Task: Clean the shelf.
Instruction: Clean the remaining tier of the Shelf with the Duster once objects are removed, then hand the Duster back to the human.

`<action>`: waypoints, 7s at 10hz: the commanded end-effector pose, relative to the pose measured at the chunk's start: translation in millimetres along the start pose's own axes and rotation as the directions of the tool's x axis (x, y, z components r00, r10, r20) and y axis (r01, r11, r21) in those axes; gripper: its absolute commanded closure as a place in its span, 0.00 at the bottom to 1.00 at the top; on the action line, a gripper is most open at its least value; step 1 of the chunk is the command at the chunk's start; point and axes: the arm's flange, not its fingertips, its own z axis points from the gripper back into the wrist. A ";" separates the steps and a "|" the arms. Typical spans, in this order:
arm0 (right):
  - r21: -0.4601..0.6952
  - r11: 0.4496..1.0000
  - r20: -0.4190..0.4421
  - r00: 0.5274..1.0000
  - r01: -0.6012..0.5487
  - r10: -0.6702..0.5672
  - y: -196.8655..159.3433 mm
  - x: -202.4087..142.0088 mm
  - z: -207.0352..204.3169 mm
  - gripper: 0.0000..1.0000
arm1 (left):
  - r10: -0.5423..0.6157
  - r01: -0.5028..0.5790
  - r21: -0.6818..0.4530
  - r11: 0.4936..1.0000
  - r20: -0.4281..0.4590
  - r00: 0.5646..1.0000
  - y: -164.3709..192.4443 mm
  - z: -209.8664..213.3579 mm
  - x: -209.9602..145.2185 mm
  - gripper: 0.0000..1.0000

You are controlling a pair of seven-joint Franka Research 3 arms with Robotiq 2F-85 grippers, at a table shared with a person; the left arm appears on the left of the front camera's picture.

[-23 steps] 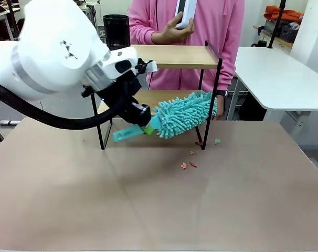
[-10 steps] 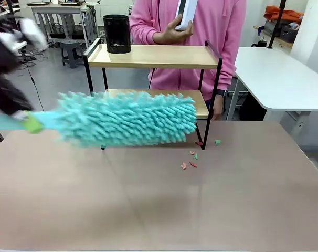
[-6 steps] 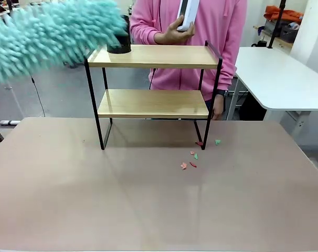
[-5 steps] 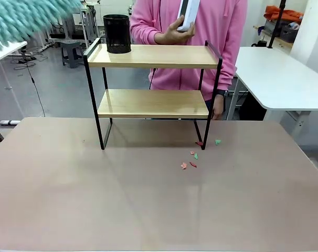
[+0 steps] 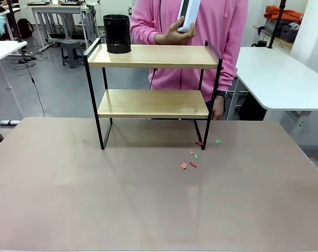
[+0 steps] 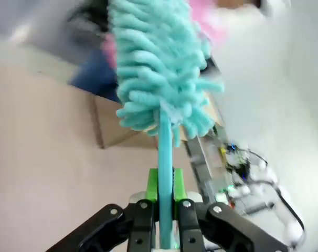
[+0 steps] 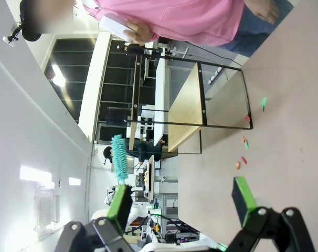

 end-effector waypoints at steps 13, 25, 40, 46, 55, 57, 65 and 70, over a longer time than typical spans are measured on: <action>0.022 0.999 0.017 1.000 -0.025 0.025 -0.1 2.2 -2.8 0.00 | 0.194 -0.196 0.148 0.969 0.023 0.981 15.1 -34.6 11.4 0.88; 0.249 0.921 -0.235 0.903 -0.301 0.359 143.2 -51.4 -58.6 0.00 | -0.375 -0.101 -0.543 0.834 -0.692 0.617 -180.8 -101.2 -35.7 0.88; 0.284 0.943 -0.701 0.633 -0.175 0.329 93.6 -80.0 -245.1 0.00 | -0.280 -0.326 -0.398 0.858 -0.893 0.352 -157.6 -199.9 -141.6 0.88; 0.299 0.954 -0.856 0.437 -0.017 0.276 83.8 -135.6 -322.0 0.00 | -0.369 -0.368 -0.383 0.847 -0.923 0.111 -151.7 -249.1 -186.2 0.88; 0.223 0.971 -0.959 0.199 0.091 0.202 78.0 -209.4 -331.1 0.00 | -0.300 -0.352 -0.349 0.868 -0.935 0.187 -119.6 -271.2 -180.6 0.88; 0.222 0.971 -0.960 0.196 0.090 0.202 76.6 -210.8 -333.9 0.00 | -0.290 -0.350 -0.343 0.872 -0.937 0.197 -116.5 -273.4 -181.2 0.88; 0.242 0.968 -0.964 0.126 0.064 0.232 77.1 -216.0 -332.8 1.00 | -0.284 -0.359 -0.353 0.864 -0.930 0.232 -112.2 -273.3 -174.3 0.88; 0.257 0.964 -0.959 0.137 0.063 0.247 75.9 -215.0 -333.0 1.00 | -0.284 -0.375 -0.340 0.863 -0.938 0.198 -111.6 -274.3 -179.3 0.88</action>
